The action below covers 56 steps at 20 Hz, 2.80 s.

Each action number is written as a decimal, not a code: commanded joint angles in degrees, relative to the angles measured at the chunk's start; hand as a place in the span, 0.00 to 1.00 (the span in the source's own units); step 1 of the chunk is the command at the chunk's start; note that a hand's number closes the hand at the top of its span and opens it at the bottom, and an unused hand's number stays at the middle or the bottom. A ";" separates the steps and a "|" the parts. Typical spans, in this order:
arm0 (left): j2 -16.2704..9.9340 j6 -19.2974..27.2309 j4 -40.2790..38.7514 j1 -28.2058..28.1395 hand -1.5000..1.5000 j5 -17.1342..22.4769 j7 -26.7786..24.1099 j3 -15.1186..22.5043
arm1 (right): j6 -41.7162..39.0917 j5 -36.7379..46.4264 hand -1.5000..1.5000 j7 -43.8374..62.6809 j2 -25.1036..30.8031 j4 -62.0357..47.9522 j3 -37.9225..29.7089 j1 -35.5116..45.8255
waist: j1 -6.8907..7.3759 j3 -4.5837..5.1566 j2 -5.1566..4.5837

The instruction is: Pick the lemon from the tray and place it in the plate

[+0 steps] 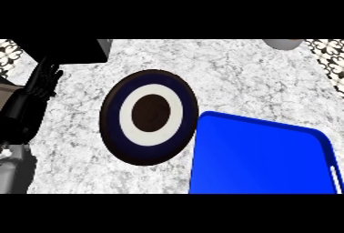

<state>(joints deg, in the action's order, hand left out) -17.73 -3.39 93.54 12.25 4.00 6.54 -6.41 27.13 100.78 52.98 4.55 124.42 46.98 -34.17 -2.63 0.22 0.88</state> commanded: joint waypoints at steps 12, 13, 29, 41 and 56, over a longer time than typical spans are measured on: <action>1.94 0.26 -2.68 4.50 0.50 -2.13 -0.52 2.76 | -5.20 6.96 1.00 8.79 -4.06 -1.73 12.75 16.41 | 3.71 -0.08 -1.65; 2.26 -0.03 -0.33 3.46 0.50 -1.81 0.09 3.49 | -4.68 5.47 1.00 9.73 -4.03 -2.48 11.49 17.09 | 4.70 -0.12 -1.54; 2.07 -0.58 -1.67 8.59 0.50 -1.41 1.50 3.51 | -7.61 -10.87 1.00 13.42 -3.98 -11.43 -1.82 33.07 | 7.11 -0.14 -2.62; 2.36 -2.29 -2.76 9.22 0.50 -0.79 0.85 4.29 | 1.86 -32.72 0.00 14.97 -4.48 -35.10 -17.36 59.26 | 9.04 -0.35 -2.62; 0.41 -2.68 -1.70 7.89 0.50 0.29 3.46 1.67 | 36.87 -40.63 0.00 10.82 -4.54 -52.01 -20.21 75.19 | 6.30 -0.28 -1.18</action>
<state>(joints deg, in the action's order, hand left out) -15.16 -4.82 89.84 20.83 2.93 7.72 -3.09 52.77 61.46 59.35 0.27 75.19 27.54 38.24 4.39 -0.07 -0.85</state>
